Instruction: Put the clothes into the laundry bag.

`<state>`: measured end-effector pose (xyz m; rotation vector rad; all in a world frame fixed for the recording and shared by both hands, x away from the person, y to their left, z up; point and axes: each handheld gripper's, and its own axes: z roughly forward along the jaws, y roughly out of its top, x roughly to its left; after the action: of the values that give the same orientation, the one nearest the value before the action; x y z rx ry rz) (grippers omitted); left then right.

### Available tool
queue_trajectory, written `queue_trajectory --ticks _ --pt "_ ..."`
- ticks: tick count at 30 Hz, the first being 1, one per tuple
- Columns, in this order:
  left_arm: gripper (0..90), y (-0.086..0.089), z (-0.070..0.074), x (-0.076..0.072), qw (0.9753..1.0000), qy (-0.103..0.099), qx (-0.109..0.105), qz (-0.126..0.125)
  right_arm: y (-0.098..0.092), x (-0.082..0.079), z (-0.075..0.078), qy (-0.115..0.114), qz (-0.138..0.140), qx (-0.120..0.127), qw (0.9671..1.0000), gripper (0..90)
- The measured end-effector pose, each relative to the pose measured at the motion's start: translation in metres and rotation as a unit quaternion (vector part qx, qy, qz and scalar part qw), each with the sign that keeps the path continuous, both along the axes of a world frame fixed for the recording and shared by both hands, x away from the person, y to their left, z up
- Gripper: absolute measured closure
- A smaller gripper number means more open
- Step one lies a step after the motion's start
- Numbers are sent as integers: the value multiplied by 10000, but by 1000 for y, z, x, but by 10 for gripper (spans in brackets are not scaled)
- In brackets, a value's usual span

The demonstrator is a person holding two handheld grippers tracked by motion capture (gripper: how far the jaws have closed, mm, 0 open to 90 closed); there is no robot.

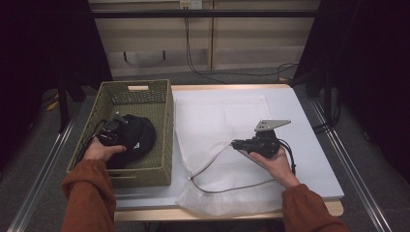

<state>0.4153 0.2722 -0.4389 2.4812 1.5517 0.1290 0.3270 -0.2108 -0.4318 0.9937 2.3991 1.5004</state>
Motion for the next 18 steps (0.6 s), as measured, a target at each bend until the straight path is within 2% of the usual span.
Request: queue_trajectory --ticks 7,10,11,13,15,18 --pt "672 4 9 0 9996 -161 -222 101 1 0 -1 18 -17 -9 10000 885" --pt "679 6 15 -2 9981 -374 -468 125 2 0 -1 59 -22 -32 10000 888" --pt "681 6 15 -2 9981 -374 -468 125 2 0 -1 59 -22 -32 10000 888" --pt "683 7 21 -4 9957 -593 -691 177 1 0 -1 32 -34 -8 10000 888" --pt "683 8 25 -4 9949 -642 -765 147 0 0 0 37 -32 7 10000 888" --pt "685 11 32 -6 9923 -829 -903 163 0 -1 1 17 -37 6 10000 888"
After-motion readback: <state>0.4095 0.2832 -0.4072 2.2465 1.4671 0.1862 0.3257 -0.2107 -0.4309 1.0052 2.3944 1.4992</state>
